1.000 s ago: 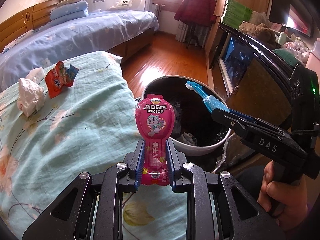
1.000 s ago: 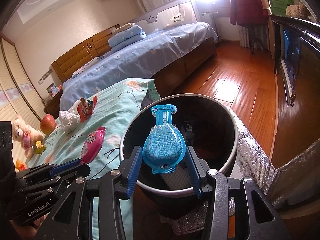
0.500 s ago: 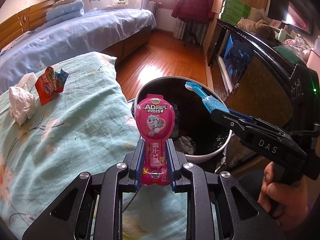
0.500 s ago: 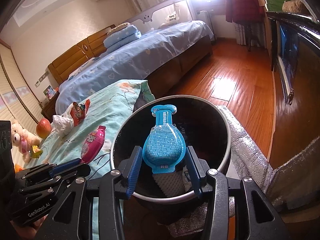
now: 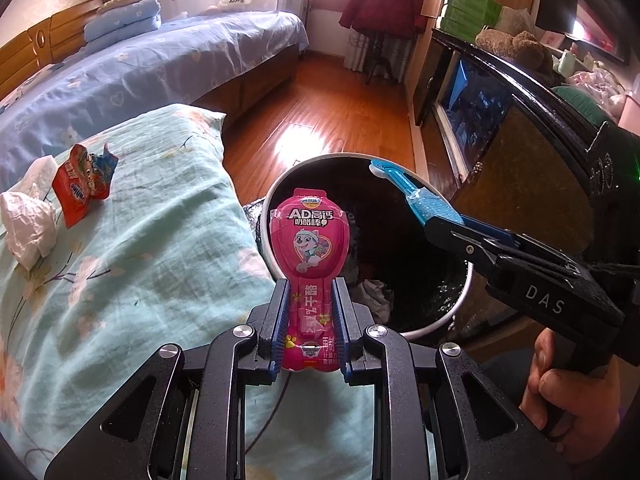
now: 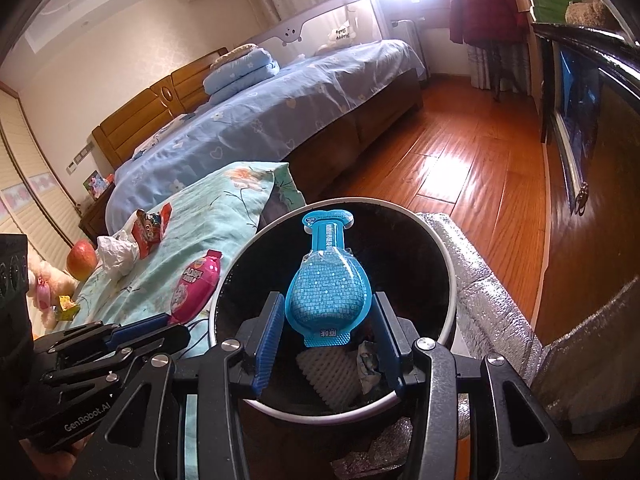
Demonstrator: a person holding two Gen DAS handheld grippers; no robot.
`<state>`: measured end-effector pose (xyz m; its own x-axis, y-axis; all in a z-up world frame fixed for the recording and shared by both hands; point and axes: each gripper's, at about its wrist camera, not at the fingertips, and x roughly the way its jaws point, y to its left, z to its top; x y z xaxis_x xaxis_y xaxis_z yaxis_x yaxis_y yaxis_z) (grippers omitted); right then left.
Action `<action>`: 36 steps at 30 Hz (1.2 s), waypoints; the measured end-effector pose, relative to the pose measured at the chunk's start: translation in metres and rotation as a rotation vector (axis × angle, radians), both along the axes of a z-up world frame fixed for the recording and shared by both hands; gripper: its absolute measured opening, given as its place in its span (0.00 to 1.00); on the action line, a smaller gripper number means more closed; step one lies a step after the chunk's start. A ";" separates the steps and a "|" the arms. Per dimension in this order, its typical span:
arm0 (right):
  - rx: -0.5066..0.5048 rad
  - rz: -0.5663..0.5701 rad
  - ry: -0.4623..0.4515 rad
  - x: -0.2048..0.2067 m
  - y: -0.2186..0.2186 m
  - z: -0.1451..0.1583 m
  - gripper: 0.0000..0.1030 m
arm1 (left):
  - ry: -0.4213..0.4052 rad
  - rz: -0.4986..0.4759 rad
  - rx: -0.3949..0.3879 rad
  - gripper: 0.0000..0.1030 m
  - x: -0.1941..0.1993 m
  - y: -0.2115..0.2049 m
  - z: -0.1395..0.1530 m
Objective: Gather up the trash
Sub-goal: 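Carry the pink and blue candy packs over the bin with both grippers, then open both grippers to drop the candy packs into the bin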
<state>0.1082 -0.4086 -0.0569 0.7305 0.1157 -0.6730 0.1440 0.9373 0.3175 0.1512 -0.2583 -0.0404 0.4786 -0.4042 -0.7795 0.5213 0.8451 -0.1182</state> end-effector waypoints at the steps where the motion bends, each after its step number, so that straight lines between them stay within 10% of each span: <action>1: 0.000 0.001 0.001 0.001 0.000 0.000 0.44 | 0.001 -0.002 0.001 0.19 0.001 -0.001 0.000; 19: 0.021 -0.007 0.027 0.010 -0.009 -0.004 0.45 | 0.027 -0.003 -0.001 0.19 0.010 -0.013 -0.001; 23: 0.032 -0.017 0.032 0.011 -0.012 -0.003 0.46 | 0.026 0.015 -0.008 0.54 0.010 -0.010 0.000; 36: 0.092 0.005 -0.037 0.000 0.018 0.012 0.78 | 0.034 0.154 -0.091 0.56 -0.015 0.068 0.000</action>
<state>0.1081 -0.3905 -0.0445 0.7538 0.1799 -0.6321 0.1259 0.9044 0.4076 0.1361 -0.1902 -0.0408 0.5141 -0.3981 -0.7597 0.3810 0.8996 -0.2135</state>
